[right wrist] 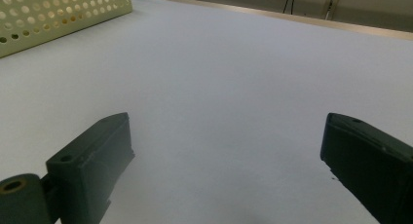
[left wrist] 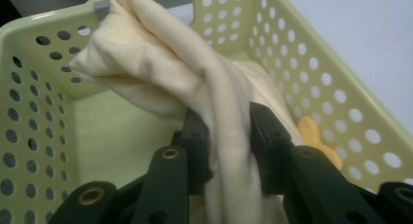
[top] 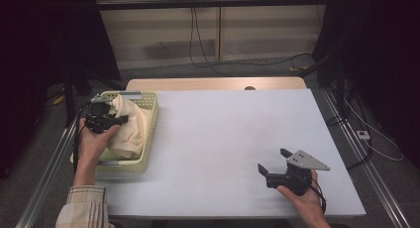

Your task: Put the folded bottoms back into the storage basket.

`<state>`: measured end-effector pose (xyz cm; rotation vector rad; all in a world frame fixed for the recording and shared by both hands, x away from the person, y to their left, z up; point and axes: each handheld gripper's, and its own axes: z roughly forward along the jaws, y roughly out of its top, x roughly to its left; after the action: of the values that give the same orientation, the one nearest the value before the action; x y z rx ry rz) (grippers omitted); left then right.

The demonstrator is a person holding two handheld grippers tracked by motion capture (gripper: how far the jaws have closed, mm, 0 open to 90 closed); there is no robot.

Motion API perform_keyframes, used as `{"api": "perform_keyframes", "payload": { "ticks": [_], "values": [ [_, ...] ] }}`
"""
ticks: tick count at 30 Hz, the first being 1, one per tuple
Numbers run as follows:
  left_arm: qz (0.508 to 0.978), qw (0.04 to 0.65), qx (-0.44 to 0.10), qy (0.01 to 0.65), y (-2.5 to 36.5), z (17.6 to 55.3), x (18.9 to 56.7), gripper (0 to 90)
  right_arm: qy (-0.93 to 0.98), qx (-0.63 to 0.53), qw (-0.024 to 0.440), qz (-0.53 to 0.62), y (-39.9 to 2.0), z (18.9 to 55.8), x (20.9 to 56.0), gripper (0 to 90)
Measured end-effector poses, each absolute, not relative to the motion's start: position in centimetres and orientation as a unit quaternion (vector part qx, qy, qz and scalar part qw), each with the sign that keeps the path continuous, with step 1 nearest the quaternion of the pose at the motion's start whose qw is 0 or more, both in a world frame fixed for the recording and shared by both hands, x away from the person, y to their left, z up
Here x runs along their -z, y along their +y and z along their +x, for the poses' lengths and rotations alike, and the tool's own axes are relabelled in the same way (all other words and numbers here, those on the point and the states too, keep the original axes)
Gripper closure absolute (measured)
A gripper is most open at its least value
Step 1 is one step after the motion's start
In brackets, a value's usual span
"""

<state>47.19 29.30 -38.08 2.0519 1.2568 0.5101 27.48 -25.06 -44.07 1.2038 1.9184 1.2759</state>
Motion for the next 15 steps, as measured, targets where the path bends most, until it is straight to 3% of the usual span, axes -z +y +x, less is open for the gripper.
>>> {"api": "perform_keyframes", "payload": {
  "ticks": [15],
  "values": [
    [0.784,0.314,-0.204,0.495,29.70,47.56,38.69,69.3,0.711,-0.474,0.267,0.445,-25.04,27.46,44.05,4.6]
  ]
}}
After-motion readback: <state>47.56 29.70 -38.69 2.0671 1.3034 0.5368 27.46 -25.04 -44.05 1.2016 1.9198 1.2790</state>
